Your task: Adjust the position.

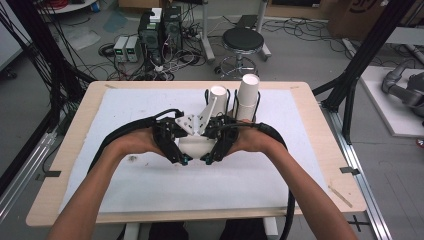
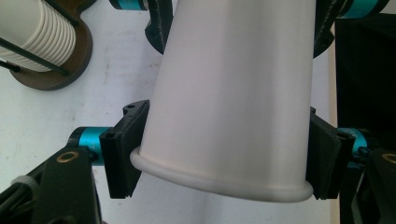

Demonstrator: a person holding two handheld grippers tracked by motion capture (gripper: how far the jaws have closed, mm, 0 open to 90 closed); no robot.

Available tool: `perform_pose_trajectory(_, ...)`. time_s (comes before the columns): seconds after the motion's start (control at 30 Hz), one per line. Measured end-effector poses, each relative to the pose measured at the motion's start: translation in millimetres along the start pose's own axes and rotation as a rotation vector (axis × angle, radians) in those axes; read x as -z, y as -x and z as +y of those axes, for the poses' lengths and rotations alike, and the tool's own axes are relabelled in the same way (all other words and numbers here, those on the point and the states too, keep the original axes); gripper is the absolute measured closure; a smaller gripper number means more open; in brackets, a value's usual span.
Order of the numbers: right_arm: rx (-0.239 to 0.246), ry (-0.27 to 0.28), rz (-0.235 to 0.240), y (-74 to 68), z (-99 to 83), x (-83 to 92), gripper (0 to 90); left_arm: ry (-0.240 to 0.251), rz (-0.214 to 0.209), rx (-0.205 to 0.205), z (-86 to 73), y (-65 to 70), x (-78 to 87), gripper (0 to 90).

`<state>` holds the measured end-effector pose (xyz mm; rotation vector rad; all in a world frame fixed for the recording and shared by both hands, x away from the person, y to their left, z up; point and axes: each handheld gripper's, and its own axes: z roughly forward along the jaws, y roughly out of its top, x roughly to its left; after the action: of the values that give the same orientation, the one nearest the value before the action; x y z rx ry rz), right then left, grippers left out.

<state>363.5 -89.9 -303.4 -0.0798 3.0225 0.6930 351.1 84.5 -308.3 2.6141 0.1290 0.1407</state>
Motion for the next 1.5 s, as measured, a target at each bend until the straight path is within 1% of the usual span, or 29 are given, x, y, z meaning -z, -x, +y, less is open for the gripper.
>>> perform_pose_trajectory(0.07, 0.001, 0.005, 0.004, -0.3, 0.4, -0.5, 30.6, -0.002, 0.003, -0.001, -0.2, 0.0, 0.1, 26.4)
perform_pose_trajectory(0.2, -0.002, 0.005, -0.001, -0.8, 1.0, -0.6, 31.7, -0.002, 0.005, -0.003, -0.3, -0.5, 0.7, 26.4)
perform_pose_trajectory(0.37, -0.005, 0.005, 0.003, -0.4, 0.3, -0.2, 33.6, 0.007, -0.002, 0.002, -0.5, -1.0, 2.0, 26.5)
perform_pose_trajectory(0.43, -0.003, 0.005, -0.005, -0.3, 0.2, 0.0, 33.9, 0.007, -0.001, 0.002, -0.6, -1.1, 1.7, 26.5)
perform_pose_trajectory(0.53, -0.005, 0.001, -0.007, -0.8, 0.1, -0.3, 34.0, 0.011, -0.010, 0.000, -1.2, -1.6, 1.1, 25.0)
perform_pose_trajectory(0.63, -0.006, 0.005, -0.009, -1.4, -0.8, -1.2, 33.9, 0.034, -0.043, 0.020, -3.3, -3.4, 0.8, 20.1)
perform_pose_trajectory(0.7, -0.006, 0.008, -0.008, -0.8, -0.9, -0.9, 33.9, 0.031, -0.073, 0.041, -4.2, -5.6, -1.3, 9.5)
perform_pose_trajectory(0.73, -0.006, 0.011, -0.006, -1.0, -0.9, -0.6, 33.9, 0.026, -0.077, 0.053, -4.8, -6.2, -2.5, 3.8)
perform_pose_trajectory(0.77, -0.007, 0.013, -0.005, -1.0, -0.8, -0.7, 33.9, 0.026, -0.077, 0.051, -5.5, -6.9, -3.2, 1.7)
perform_pose_trajectory(0.8, -0.003, 0.013, -0.007, -0.9, -0.8, -0.7, 33.9, 0.035, -0.081, 0.052, -6.4, -7.3, -3.4, 1.7)
perform_pose_trajectory(0.83, -0.005, 0.012, -0.007, -1.0, -0.9, -0.6, 33.9, 0.061, -0.089, 0.054, -8.0, -7.7, -2.8, 1.7)
perform_pose_trajectory(0.87, -0.004, 0.011, -0.008, -1.1, -1.2, -0.6, 33.9, 0.075, -0.096, 0.058, -8.7, -7.9, -2.4, 1.7)
perform_pose_trajectory(0.9, -0.004, 0.013, -0.008, -1.0, -1.5, -0.4, 33.9, 0.100, -0.096, 0.066, -9.3, -7.0, -2.2, 1.7)
perform_pose_trajectory(0.93, -0.005, 0.016, -0.006, -0.8, -1.9, 0.4, 33.9, 0.100, -0.089, 0.055, -9.7, -8.0, -1.3, 1.7)
perform_pose_trajectory(0.97, -0.007, 0.020, -0.010, -0.8, -2.3, 1.0, 33.9, 0.099, -0.092, 0.061, -10.0, -8.1, -1.1, 1.7)
perform_pose_trajectory(1.0, -0.008, 0.021, -0.010, -0.6, -2.6, 1.3, 33.9, 0.097, -0.087, 0.058, -10.1, -8.3, -0.8, 1.7)
perform_pose_trajectory(1.07, -0.006, 0.022, -0.013, -0.5, -3.2, 1.5, 33.9, 0.109, -0.088, 0.069, -10.1, -7.5, -0.5, 1.7)
perform_pose_trajectory(1.1, -0.008, 0.019, -0.009, -0.3, -3.4, 1.7, 33.9, 0.108, -0.076, 0.055, -10.0, -8.3, 0.5, 1.7)
perform_pose_trajectory(1.17, -0.007, 0.021, -0.012, 0.1, -3.7, 1.7, 33.9, 0.123, -0.077, 0.060, -10.3, -8.7, 1.4, 1.7)
perform_pose_trajectory(1.2, -0.007, 0.021, -0.012, 0.1, -3.7, 1.7, 33.9, 0.123, -0.077, 0.060, -10.3, -8.7, 1.4, 1.7)
perform_pose_trajectory(1.23, -0.009, 0.025, -0.008, -0.2, -3.8, 1.6, 33.9, 0.143, -0.072, 0.067, -11.2, -8.7, 1.7, 1.7)
perform_pose_trajectory(1.27, -0.009, 0.025, -0.010, -0.4, -3.8, 1.5, 33.9, 0.147, -0.078, 0.069, -11.6, -8.8, 1.9, 1.7)
perform_pose_trajectory(1.3, -0.009, 0.025, -0.011, -0.4, -3.9, 1.5, 33.9, 0.153, -0.067, 0.072, -12.0, -8.1, 1.7, 1.7)
perform_pose_trajectory(1.33, -0.009, 0.027, -0.010, -0.5, -4.1, 1.6, 33.9, 0.159, -0.067, 0.069, -13.1, -8.3, 2.1, 1.7)
perform_pose_trajectory(1.43, -0.009, 0.028, -0.012, -1.1, -4.9, 2.0, 33.9, 0.192, -0.072, 0.082, -16.1, -8.1, 2.7, 1.7)
perform_pose_trajectory(1.47, -0.009, 0.028, -0.012, -1.1, -4.9, 2.0, 33.9, 0.192, -0.072, 0.082, -16.1, -8.1, 2.7, 1.7)
perform_pose_trajectory(1.5, -0.006, 0.035, -0.013, -1.4, -5.4, 2.2, 33.9, 0.228, -0.082, 0.092, -18.4, -7.9, 3.4, 1.7)
